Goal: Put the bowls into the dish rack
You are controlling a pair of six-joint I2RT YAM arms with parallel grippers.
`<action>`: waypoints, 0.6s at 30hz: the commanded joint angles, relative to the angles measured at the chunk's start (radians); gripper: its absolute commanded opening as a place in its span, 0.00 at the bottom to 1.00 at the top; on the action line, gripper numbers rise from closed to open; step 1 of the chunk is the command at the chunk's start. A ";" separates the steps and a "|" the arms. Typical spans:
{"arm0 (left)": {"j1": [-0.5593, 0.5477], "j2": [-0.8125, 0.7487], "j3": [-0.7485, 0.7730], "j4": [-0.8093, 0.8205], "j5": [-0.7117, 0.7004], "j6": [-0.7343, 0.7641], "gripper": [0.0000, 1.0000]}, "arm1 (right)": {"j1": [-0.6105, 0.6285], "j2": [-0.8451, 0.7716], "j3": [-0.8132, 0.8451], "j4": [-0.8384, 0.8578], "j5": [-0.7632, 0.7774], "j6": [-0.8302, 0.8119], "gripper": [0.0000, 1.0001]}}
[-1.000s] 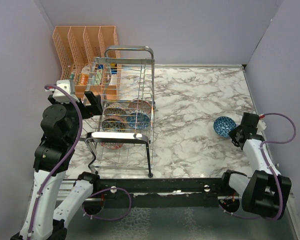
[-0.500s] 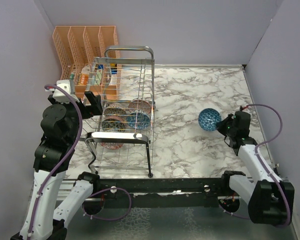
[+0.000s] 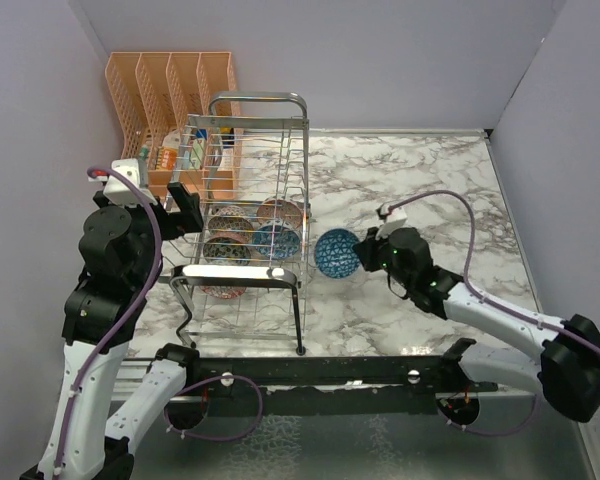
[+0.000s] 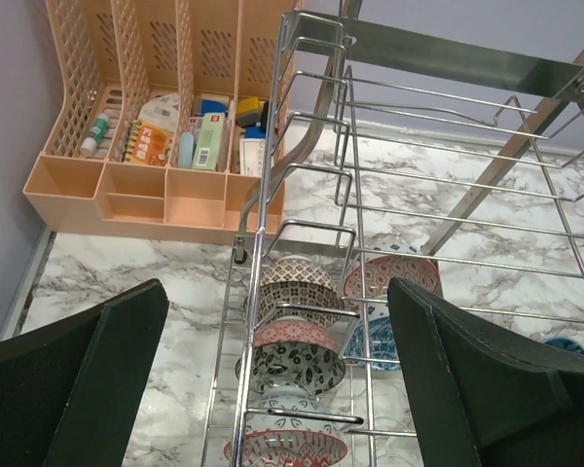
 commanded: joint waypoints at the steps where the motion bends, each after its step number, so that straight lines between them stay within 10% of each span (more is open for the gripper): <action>1: -0.004 -0.005 0.044 -0.028 -0.046 -0.013 0.99 | 0.194 0.077 0.091 0.222 0.166 -0.170 0.01; 18: -0.004 -0.015 0.051 -0.043 -0.071 -0.032 0.99 | 0.523 0.474 0.194 0.833 0.434 -0.695 0.01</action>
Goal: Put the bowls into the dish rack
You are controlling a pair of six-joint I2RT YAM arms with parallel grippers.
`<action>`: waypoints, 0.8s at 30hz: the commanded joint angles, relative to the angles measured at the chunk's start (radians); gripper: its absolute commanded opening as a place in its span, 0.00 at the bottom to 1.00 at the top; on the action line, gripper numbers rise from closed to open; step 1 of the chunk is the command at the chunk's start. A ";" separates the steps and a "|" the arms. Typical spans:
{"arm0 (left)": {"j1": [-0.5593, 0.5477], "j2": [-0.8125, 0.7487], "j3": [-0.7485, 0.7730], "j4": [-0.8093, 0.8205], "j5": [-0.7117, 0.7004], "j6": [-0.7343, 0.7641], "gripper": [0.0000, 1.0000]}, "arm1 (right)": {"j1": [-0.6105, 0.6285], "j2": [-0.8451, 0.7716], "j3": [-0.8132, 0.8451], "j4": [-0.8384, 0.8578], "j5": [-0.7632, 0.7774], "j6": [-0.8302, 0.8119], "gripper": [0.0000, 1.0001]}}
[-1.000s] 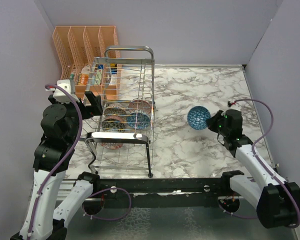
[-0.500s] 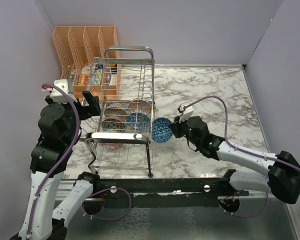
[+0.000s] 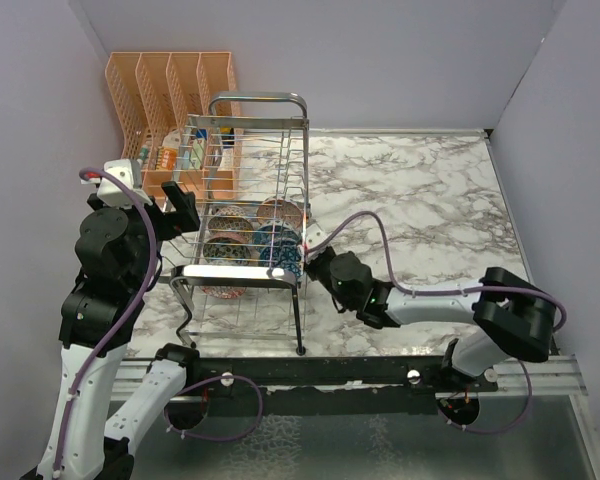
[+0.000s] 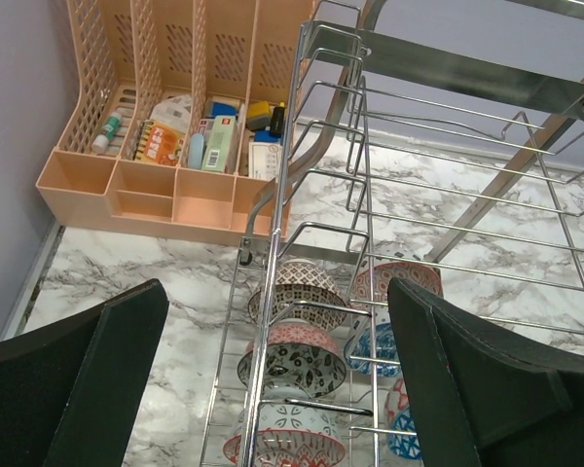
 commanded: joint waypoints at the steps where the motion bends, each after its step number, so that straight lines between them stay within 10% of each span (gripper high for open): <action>1: -0.004 -0.009 0.027 -0.022 -0.032 -0.007 0.99 | 0.065 0.079 0.039 0.361 0.137 -0.204 0.01; 24: -0.003 -0.006 0.018 -0.024 -0.051 0.012 0.99 | 0.106 0.358 -0.003 0.863 0.202 -0.555 0.01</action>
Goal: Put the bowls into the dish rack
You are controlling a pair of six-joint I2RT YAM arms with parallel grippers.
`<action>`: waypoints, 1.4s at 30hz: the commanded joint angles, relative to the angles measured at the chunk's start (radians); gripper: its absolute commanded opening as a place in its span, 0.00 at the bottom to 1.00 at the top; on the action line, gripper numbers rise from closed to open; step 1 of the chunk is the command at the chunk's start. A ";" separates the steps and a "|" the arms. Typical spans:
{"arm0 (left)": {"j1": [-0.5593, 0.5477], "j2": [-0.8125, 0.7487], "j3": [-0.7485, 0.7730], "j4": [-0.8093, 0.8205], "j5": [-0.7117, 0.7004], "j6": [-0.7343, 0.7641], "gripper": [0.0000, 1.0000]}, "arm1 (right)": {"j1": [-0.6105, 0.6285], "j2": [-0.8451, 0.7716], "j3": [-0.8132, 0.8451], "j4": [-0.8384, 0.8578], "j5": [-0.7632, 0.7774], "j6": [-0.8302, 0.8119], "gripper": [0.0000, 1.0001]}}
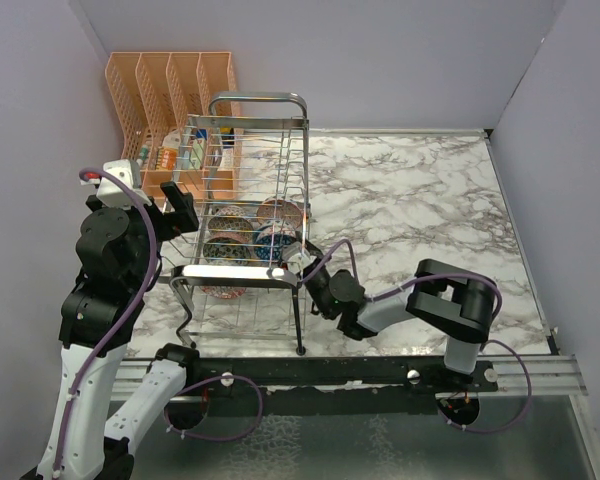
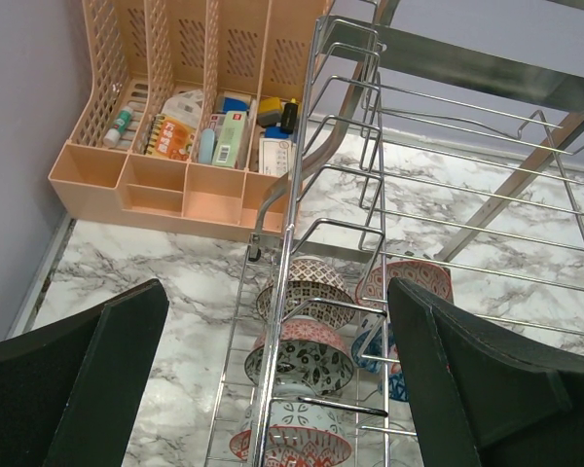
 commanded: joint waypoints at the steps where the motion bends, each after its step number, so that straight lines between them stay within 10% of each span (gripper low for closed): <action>1: -0.004 -0.007 0.017 -0.008 -0.026 0.006 0.99 | 0.010 0.012 -0.015 0.143 0.013 -0.030 0.01; 15: -0.003 -0.011 0.022 -0.013 -0.025 0.007 0.99 | 0.116 0.226 0.026 0.435 0.112 -0.314 0.01; 42: -0.003 -0.016 0.021 -0.016 -0.036 0.016 0.99 | 0.139 0.166 0.038 0.439 0.102 -0.360 0.01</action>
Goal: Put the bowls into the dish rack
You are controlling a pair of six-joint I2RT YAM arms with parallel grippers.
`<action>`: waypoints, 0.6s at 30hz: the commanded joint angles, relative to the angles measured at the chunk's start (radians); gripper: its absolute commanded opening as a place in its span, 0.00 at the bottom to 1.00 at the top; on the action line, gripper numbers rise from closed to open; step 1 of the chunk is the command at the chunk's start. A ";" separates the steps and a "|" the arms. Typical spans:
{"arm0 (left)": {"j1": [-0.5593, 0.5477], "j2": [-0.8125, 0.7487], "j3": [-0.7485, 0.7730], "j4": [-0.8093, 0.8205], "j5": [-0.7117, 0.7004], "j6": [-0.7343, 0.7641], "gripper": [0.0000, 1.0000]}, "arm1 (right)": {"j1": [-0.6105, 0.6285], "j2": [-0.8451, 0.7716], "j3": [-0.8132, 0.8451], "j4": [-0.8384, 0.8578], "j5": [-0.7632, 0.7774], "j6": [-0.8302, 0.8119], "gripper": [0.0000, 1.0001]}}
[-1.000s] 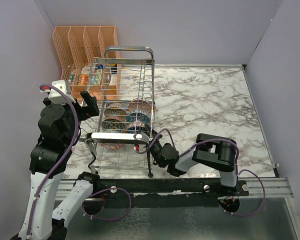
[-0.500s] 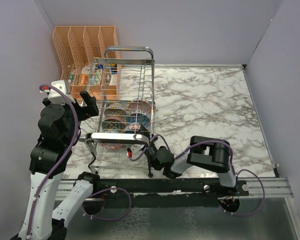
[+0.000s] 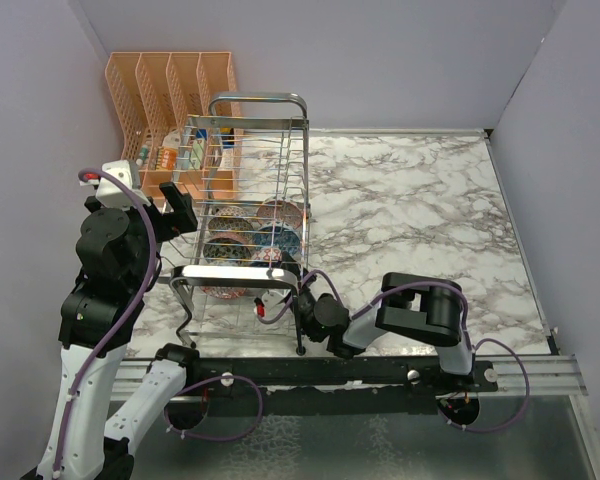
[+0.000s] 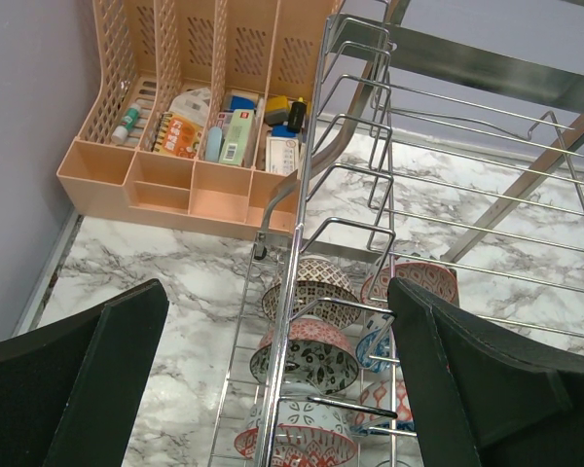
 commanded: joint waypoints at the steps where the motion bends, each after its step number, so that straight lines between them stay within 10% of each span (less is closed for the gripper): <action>1: -0.004 -0.014 0.021 -0.008 -0.019 0.012 0.99 | 0.005 -0.012 0.012 0.308 0.011 -0.078 0.01; 18: -0.003 -0.023 0.016 -0.008 -0.028 0.021 0.99 | 0.004 -0.061 0.043 0.308 -0.010 -0.165 0.01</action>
